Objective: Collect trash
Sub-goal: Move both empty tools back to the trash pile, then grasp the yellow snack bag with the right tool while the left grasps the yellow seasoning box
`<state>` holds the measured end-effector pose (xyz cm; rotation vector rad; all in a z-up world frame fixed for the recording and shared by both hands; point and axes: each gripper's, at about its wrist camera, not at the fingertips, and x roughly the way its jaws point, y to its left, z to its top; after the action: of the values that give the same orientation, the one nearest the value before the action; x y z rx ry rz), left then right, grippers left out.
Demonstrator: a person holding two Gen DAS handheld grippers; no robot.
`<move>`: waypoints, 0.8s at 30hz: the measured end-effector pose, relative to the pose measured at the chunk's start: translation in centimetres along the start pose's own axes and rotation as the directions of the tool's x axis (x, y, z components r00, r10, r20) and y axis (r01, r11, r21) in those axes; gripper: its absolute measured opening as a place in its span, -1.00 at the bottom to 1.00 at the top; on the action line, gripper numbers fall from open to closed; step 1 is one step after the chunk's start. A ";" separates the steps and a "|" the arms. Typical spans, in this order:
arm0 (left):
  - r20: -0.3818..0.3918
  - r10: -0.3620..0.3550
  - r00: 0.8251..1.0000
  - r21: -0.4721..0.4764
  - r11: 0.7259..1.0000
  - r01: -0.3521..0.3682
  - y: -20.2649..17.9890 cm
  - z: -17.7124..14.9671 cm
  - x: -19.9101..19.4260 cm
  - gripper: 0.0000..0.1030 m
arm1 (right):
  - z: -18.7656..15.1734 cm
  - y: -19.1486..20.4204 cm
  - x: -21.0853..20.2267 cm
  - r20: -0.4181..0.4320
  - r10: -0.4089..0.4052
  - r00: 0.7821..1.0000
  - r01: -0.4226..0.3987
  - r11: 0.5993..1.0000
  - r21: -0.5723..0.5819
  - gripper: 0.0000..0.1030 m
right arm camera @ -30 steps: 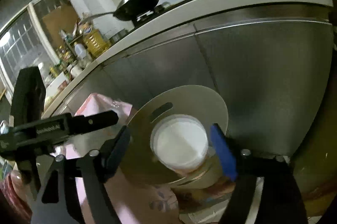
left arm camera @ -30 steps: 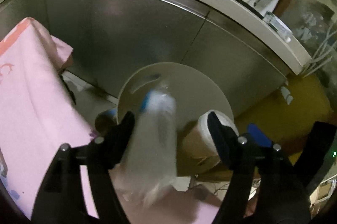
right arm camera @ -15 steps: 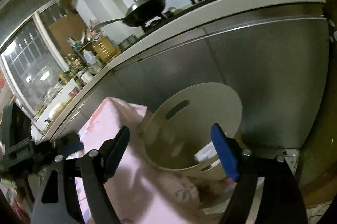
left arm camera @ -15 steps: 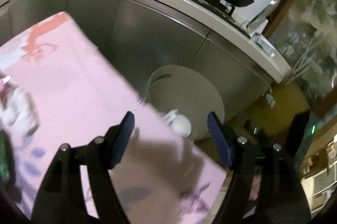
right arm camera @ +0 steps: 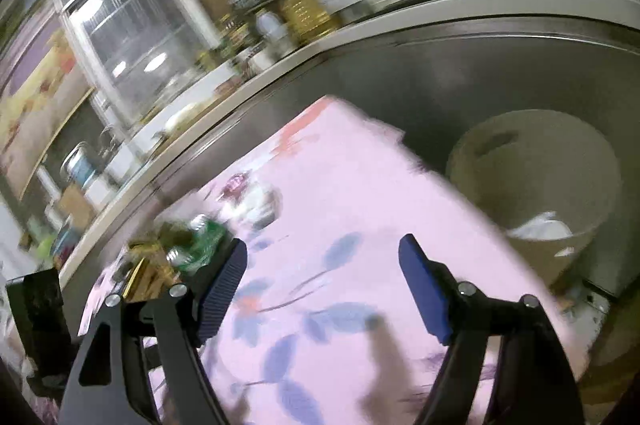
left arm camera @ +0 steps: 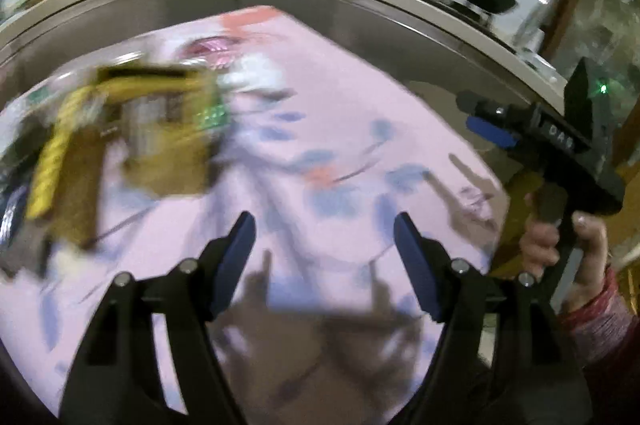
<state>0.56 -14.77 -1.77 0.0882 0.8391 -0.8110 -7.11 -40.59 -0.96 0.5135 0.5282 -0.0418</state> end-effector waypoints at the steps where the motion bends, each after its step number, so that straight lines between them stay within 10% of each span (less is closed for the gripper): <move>1: 0.012 0.031 0.999 -0.023 0.999 -0.031 1.3 -0.6 -1.0 0.33 | -0.2 1.2 0.5 -0.017 0.013 1.000 -0.013 1.000 -0.024 0.36; 8: 0.068 0.253 0.965 -0.170 0.956 -0.239 8.6 -1.8 -4.2 0.33 | -1.9 10.3 4.6 -0.132 0.090 0.987 -0.120 0.963 -0.241 0.17; 24: 0.078 0.330 0.941 -0.237 0.923 -0.304 12.7 1.1 -0.7 0.15 | -2.3 18.5 12.5 -0.245 0.103 0.964 -0.204 0.877 -0.435 -0.51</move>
<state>9.53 -5.84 -3.52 -0.0209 0.7744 -0.4085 5.72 -22.23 -0.31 0.0933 0.6841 0.2913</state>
